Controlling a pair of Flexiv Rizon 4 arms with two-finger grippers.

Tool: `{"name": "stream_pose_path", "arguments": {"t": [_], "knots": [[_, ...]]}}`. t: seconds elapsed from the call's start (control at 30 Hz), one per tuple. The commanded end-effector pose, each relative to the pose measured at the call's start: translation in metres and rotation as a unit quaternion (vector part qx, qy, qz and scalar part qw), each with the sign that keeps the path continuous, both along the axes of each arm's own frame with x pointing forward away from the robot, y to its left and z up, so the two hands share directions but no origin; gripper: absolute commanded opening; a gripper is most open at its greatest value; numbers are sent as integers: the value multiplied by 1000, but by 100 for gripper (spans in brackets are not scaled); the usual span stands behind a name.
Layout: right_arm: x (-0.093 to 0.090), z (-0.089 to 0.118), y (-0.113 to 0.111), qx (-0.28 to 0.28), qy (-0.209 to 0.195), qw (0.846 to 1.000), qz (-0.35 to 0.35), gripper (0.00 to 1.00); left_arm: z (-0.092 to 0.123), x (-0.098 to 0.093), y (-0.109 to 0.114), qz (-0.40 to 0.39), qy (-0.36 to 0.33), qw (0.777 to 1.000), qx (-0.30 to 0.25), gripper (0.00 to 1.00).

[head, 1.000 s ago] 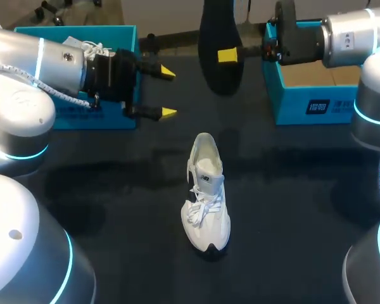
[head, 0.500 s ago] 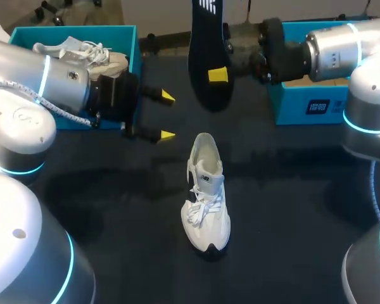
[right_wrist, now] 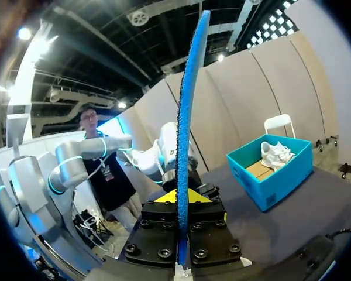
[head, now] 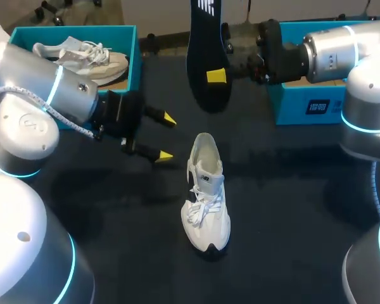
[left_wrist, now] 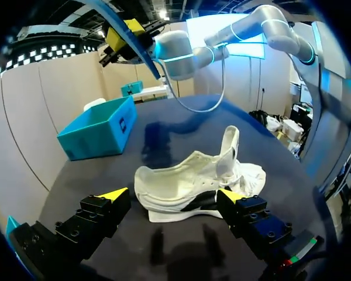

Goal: Take the shoe out of the shoebox, open the shoe tongue, remove and reinsert the insole, then place the shoe into the shoebox

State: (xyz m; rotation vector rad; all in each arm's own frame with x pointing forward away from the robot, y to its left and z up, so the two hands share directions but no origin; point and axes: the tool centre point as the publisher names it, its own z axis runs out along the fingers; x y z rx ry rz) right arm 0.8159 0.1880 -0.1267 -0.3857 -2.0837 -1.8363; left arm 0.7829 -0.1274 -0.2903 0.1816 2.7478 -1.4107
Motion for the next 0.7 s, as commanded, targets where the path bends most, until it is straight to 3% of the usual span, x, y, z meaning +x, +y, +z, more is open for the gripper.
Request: {"name": "stream_pose_path", "arguments": {"t": [0.03,0.23,0.7], "knots": [[1,-1,2,0,0,1000,0,0,-3,2,-4,-5,3,1000,12,100],[1,-1,2,0,0,1000,0,0,-8,2,-1,4,2,1000,30,100],[-13,-62,19,12,-38,999,-13,0,-19,-2,-1,26,-2,999,35,100]]}}
